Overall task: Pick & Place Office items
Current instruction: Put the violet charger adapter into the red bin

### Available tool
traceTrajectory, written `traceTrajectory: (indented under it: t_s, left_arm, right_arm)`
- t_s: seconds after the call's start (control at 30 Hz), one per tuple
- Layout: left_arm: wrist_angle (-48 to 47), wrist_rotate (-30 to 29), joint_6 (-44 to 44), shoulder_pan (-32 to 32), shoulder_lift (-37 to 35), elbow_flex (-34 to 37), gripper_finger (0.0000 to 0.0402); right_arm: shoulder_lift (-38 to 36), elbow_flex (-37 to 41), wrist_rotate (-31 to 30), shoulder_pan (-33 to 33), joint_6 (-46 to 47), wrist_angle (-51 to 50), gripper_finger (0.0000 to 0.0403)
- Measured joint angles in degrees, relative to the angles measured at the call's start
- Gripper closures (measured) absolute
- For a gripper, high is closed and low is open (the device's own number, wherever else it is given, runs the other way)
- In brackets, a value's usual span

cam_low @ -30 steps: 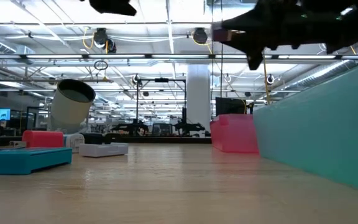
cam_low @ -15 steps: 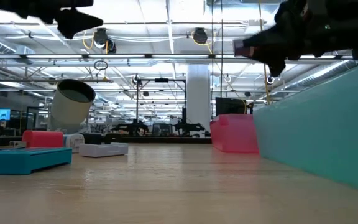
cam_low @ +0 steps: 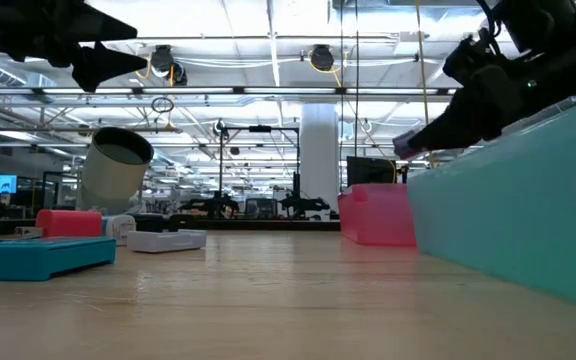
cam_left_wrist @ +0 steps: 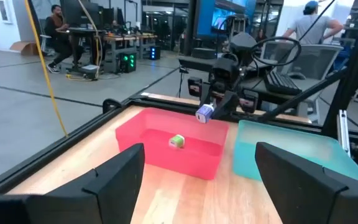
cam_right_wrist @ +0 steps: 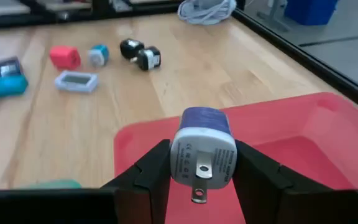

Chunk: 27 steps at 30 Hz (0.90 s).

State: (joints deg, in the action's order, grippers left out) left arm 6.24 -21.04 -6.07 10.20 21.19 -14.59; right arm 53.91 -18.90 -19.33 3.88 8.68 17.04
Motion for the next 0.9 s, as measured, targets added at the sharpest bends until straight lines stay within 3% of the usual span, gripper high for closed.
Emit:
traceTrajectory:
  t_s: [0.2,0.53,0.9]
  left_arm:
    - [0.0,0.0,0.2,0.0,0.5,0.0,0.0107]
    - [0.0,0.0,0.3,0.0,0.7,0.0,0.0091]
    - [0.0,0.0,-0.3,0.0,0.7,0.0,0.0082]
  right_arm:
    - [0.0,0.0,0.1,0.4,-1.9,-2.2,0.0271]
    - [0.0,0.0,0.1,0.4,2.8,-6.3,0.027]
    - [0.0,0.0,4.4,0.4,5.2,-7.8,0.027]
